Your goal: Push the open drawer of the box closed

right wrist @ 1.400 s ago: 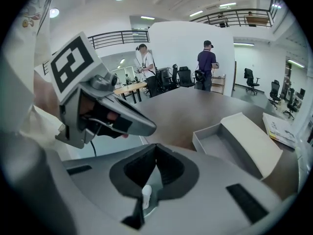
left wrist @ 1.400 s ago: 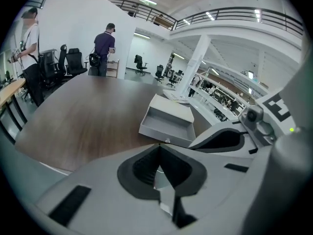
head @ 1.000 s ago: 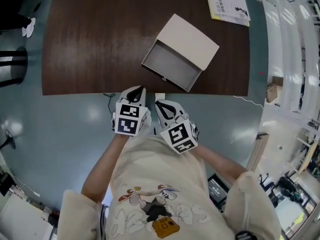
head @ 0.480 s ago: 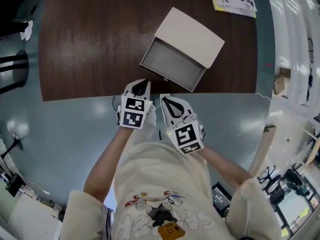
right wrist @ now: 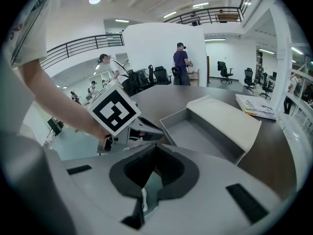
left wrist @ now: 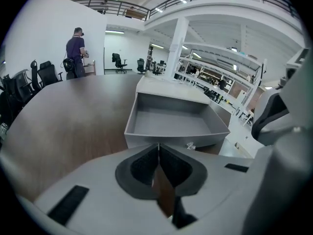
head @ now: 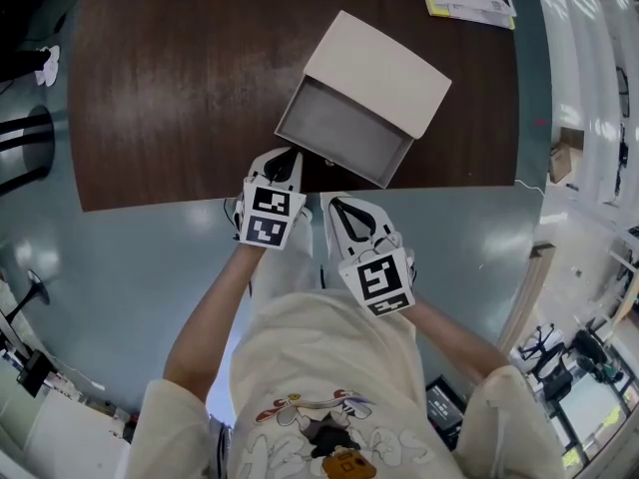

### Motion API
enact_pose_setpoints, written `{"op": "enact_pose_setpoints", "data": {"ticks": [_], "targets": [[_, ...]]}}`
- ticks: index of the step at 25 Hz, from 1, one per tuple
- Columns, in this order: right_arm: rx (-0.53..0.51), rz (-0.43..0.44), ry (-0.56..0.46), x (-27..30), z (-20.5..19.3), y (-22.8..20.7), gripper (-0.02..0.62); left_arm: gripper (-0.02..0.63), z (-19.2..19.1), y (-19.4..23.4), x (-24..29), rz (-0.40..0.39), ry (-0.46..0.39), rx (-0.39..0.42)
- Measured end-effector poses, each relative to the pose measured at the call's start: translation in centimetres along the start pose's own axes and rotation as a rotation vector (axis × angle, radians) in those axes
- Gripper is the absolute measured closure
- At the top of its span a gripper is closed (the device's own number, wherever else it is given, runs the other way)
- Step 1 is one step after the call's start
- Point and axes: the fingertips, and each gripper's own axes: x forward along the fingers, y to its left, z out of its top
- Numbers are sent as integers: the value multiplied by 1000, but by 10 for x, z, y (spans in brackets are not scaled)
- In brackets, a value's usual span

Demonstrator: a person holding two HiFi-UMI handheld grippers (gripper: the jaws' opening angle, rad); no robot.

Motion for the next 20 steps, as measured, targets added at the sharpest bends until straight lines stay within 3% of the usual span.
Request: {"op": "enact_pose_setpoints", "data": {"ticks": [14,20], "targets": [[19,-3,-8,-1,2,-2,589,586,14,7,8,36,-20,-29],[20,0,-8,-3,1,2,589,586,21,10,11,29,-22,8]]}}
